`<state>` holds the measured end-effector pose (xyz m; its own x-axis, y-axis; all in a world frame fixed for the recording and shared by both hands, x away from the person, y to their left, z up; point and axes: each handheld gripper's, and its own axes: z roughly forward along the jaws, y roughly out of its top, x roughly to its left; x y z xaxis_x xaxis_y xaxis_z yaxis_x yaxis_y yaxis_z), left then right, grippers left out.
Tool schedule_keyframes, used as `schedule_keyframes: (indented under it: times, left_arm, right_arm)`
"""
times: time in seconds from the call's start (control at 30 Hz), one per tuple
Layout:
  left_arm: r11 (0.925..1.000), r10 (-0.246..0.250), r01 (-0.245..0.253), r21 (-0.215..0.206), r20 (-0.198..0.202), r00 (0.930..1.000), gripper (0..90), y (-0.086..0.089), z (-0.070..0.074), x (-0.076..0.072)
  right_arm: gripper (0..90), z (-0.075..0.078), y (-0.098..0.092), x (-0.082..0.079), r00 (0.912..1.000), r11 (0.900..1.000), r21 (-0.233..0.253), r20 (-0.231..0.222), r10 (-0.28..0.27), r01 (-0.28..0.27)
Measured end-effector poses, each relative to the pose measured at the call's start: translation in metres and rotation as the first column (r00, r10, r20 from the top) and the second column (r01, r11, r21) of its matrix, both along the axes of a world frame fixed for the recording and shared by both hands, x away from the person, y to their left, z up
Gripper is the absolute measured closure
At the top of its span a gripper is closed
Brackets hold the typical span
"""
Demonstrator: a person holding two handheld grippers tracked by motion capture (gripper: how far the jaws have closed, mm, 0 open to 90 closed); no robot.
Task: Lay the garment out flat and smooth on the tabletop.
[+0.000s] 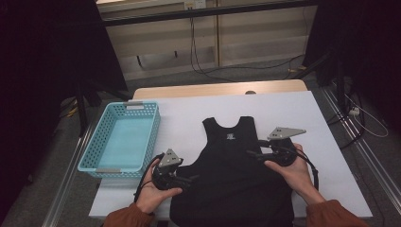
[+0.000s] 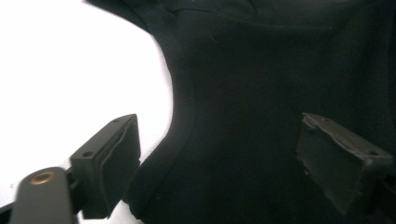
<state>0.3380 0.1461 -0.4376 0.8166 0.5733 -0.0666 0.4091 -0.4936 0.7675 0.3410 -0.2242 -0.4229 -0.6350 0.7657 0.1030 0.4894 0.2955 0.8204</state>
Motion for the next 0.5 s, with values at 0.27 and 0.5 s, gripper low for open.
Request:
schedule_keyframes:
  times: [0.27,0.5]
  left_arm:
    - [0.9999,-0.011,0.011,0.011,0.019,0.9998,12.0,-0.001,0.001,-0.007]
    - [0.9999,-0.006,0.005,0.011,0.029,0.9996,11.5,0.005,0.002,-0.014]
  right_arm:
    - [37.0,-0.003,-0.013,-0.033,1.0,1.0,-0.017,-0.002,0.008,-0.008]
    - [38.0,-0.002,-0.027,-0.06,1.0,1.0,-0.018,-0.01,-0.002,0.001]
